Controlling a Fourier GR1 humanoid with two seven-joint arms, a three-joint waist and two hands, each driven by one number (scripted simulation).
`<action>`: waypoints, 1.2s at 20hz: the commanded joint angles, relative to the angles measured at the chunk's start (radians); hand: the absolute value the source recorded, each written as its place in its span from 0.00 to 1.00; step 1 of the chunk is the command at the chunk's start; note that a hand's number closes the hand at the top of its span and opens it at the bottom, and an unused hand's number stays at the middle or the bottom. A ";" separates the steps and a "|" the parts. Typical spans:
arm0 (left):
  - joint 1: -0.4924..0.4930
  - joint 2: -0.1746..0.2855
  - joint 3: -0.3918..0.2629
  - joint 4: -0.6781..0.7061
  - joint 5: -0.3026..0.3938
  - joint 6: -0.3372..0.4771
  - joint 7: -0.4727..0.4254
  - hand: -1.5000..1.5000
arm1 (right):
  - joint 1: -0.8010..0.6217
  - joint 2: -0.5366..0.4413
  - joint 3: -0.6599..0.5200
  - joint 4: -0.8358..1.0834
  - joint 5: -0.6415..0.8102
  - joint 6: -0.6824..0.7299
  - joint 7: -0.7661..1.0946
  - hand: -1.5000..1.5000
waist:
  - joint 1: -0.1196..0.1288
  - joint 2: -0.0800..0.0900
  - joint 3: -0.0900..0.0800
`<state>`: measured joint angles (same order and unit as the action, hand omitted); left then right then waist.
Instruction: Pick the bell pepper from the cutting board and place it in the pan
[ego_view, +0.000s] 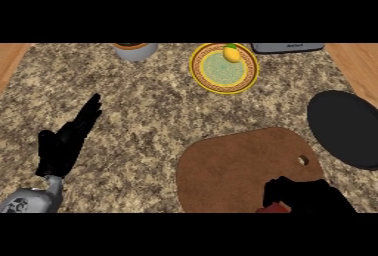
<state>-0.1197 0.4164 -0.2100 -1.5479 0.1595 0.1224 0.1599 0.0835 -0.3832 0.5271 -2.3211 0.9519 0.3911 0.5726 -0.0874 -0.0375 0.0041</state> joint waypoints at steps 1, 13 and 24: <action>0.041 0.010 0.016 -0.010 0.001 -0.003 -0.038 0.50 | 0.120 -0.107 -0.058 -0.263 0.016 -0.107 -0.113 1.00 | -0.009 0.003 0.002; 0.031 -0.008 -0.001 -0.051 -0.004 -0.017 -0.018 0.50 | 0.423 -0.049 -0.403 -0.080 -0.297 -0.498 -0.463 1.00 | 0.035 0.029 0.001; -0.039 -0.056 -0.028 -0.024 -0.050 -0.031 0.010 0.50 | 0.151 -0.145 -0.829 0.615 -0.602 -0.554 -0.896 1.00 | 0.092 0.042 -0.002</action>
<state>-0.1270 0.3923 -0.2259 -1.6078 0.1262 0.0905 0.1706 0.3673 -0.5026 -0.1974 -1.9298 0.4228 -0.1472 -0.2213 -0.0101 -0.0010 0.0027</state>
